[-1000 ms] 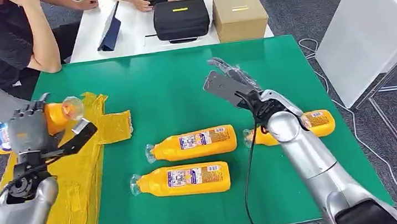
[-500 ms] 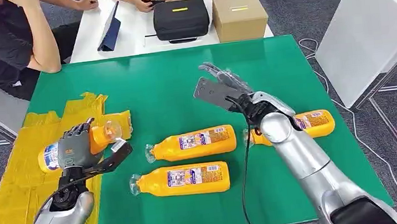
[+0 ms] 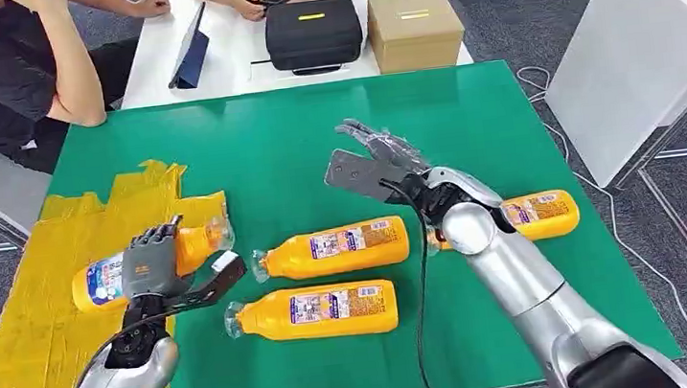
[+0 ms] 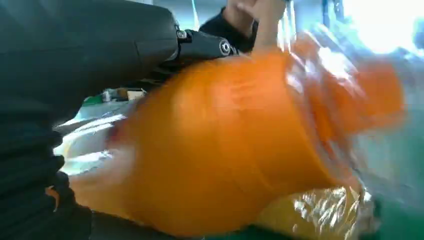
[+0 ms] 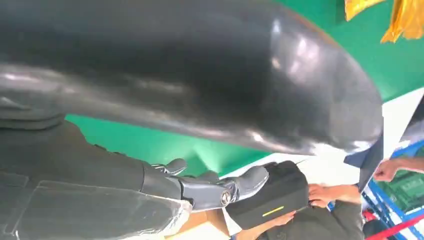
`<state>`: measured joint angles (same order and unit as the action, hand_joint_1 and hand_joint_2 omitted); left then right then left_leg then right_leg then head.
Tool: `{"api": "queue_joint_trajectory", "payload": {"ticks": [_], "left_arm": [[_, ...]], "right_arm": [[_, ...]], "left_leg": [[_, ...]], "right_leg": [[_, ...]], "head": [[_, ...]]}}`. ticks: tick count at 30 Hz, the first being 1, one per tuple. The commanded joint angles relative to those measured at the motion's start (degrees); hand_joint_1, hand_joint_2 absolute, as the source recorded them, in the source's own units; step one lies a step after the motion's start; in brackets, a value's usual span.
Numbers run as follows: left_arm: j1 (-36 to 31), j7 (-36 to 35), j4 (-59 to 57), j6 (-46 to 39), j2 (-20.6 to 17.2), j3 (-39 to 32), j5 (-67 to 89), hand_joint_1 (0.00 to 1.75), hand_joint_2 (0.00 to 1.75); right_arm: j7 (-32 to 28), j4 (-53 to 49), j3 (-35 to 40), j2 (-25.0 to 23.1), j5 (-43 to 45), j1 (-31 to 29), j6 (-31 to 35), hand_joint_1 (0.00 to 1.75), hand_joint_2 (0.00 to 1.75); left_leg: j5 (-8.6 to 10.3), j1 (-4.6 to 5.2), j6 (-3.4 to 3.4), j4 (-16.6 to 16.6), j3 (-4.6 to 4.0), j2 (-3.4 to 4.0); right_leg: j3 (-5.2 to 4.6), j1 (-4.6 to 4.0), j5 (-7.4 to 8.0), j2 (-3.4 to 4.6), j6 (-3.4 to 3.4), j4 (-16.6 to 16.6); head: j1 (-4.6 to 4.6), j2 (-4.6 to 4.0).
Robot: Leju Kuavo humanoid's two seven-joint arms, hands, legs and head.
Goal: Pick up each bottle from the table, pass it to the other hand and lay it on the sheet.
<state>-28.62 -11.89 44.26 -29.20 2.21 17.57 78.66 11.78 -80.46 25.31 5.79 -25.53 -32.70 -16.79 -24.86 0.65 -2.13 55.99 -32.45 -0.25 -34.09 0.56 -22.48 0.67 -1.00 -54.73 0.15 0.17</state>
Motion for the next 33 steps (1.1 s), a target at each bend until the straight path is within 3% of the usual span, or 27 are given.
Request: {"api": "queue_joint_trajectory", "payload": {"ticks": [1,8,9,14,17,20,25,32,33], "left_arm": [[-1.6,-0.4,-6.1,0.7,0.7,-1.0,0.8,0.05,1.75],[-1.0,2.2,-6.3,3.6,1.6,-4.7,-0.1,0.0,1.75],[-1.0,2.6,-6.2,3.8,1.7,-4.9,-0.4,0.0,0.0],[-0.3,8.0,-2.8,3.6,2.6,-6.8,-6.3,0.0,0.0],[2.0,12.3,4.9,1.8,2.6,-8.7,-14.7,0.0,0.0],[6.1,15.8,19.0,2.0,1.8,-10.7,-25.7,0.0,0.0],[16.6,27.4,43.1,-3.0,-1.5,-16.1,-47.1,0.0,0.0],[16.6,28.0,42.1,-3.0,-1.3,-15.9,-47.4,0.0,0.0],[16.6,28.0,42.1,-3.0,-1.3,-15.9,-47.4,0.0,0.0]], "right_arm": [[-0.2,1.7,0.9,-0.5,-0.3,-1.3,-0.5,0.0,0.0],[-0.8,0.7,0.0,0.1,-1.6,0.5,-0.6,0.0,0.0],[-0.8,0.7,-0.3,0.3,-1.6,0.9,-0.5,0.0,0.0],[-1.1,0.2,-1.7,0.9,-3.0,3.3,-0.1,0.0,0.0],[-1.1,-0.9,-2.8,1.7,-4.1,6.2,1.0,0.0,0.0],[-2.3,-1.8,-4.2,3.3,-6.8,10.0,2.8,0.0,0.0],[-8.8,-0.4,-7.1,12.5,-4.4,16.1,6.5,0.0,0.0],[-8.6,-1.6,-7.3,11.9,-4.6,16.2,6.0,0.0,0.0],[-8.6,-1.6,-7.3,11.9,-4.6,16.2,6.0,0.0,1.75]], "left_leg": [[-0.09,-0.05,0.16,0.0,0.18,0.0],[-0.06,-0.04,0.12,0.0,0.16,-0.01],[-0.13,-0.08,0.18,0.0,0.27,-0.02],[-0.11,-0.06,0.15,0.0,0.23,-0.07],[-0.16,-0.1,0.2,0.0,0.29,-0.13],[-0.16,-0.1,0.19,0.1,0.25,-0.16],[-0.29,-0.16,0.17,0.1,0.34,-0.09],[-0.18,-0.01,0.04,0.0,0.03,0.02],[-0.25,-0.04,0.1,0.1,0.12,0.03]], "right_leg": [[0.19,-0.05,-0.09,-0.06,0.05,0.0],[0.18,-0.04,-0.06,-0.06,0.03,0.0],[0.31,-0.08,-0.11,-0.09,0.04,0.0],[0.27,-0.06,-0.11,-0.13,0.03,0.0],[0.37,-0.1,-0.17,-0.21,0.05,0.0],[0.33,-0.1,-0.18,-0.24,0.05,0.0],[0.44,-0.17,-0.24,-0.18,0.02,0.1],[0.06,-0.01,-0.07,-0.03,0.01,0.0],[0.15,-0.04,-0.12,-0.04,0.03,0.0]], "head": [[0.0,0.0],[0.0,0.0],[0.0,0.02],[0.0,0.0],[0.0,0.0],[0.0,0.02],[0.0,0.0],[-0.02,0.02],[0.0,0.0]]}}
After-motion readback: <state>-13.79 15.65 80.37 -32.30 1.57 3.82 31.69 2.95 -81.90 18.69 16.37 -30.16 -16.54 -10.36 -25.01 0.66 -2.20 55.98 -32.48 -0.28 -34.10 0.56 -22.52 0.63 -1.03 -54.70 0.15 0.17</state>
